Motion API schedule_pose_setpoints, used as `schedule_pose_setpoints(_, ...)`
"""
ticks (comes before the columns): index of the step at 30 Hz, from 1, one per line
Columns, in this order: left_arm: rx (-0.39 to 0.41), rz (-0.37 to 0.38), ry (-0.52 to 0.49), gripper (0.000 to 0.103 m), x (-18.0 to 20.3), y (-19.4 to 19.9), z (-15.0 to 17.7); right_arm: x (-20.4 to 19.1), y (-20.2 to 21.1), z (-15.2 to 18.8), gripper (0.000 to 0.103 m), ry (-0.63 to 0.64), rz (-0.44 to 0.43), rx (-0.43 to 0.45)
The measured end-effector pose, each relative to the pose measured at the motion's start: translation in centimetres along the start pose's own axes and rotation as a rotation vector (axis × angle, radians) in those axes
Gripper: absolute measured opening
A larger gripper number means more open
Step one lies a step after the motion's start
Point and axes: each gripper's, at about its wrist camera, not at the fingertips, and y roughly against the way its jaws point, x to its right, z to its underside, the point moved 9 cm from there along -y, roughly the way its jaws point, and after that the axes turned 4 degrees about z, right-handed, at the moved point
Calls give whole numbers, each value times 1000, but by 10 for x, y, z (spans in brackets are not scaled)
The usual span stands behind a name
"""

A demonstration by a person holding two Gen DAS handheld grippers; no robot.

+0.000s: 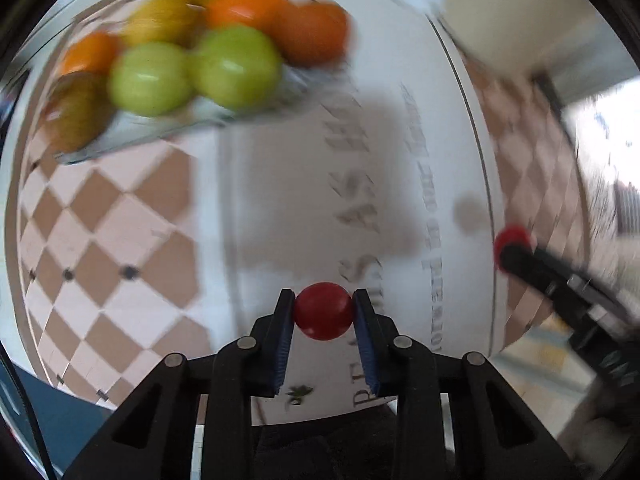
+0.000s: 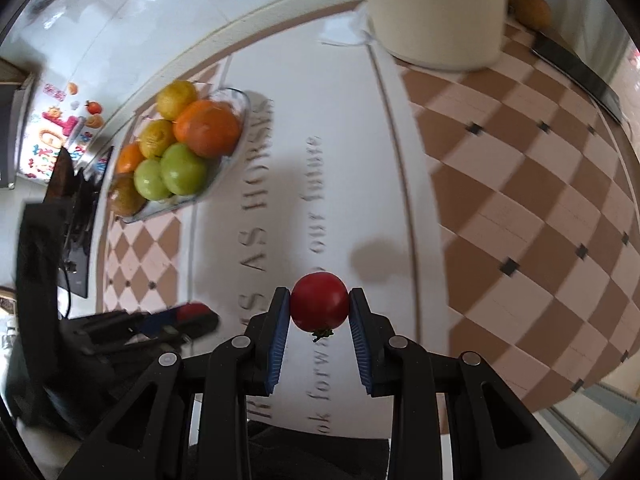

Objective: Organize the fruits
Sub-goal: 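Carry both cherry tomatoes onto the plate and open both tools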

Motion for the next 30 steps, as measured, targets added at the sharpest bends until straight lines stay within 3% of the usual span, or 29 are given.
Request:
schedule_pose_setpoints(6,122,76,229,27,-73,61,-47,-57,-14,-24,32,63,-99,1)
schedule_pose_setpoints(13,144,178,480,27,-143,69,-86,-142,-55,-58,32,135,-222,-25)
schedule_pose_setpoints(20,116,177,555,27,-158,53,-111,-178,-93,-75,32,208,-212,-75)
schedule_pose_setpoints(30,35,195,594,29,-161,34,-108,-189,-114,-77,33,227,-190,-116)
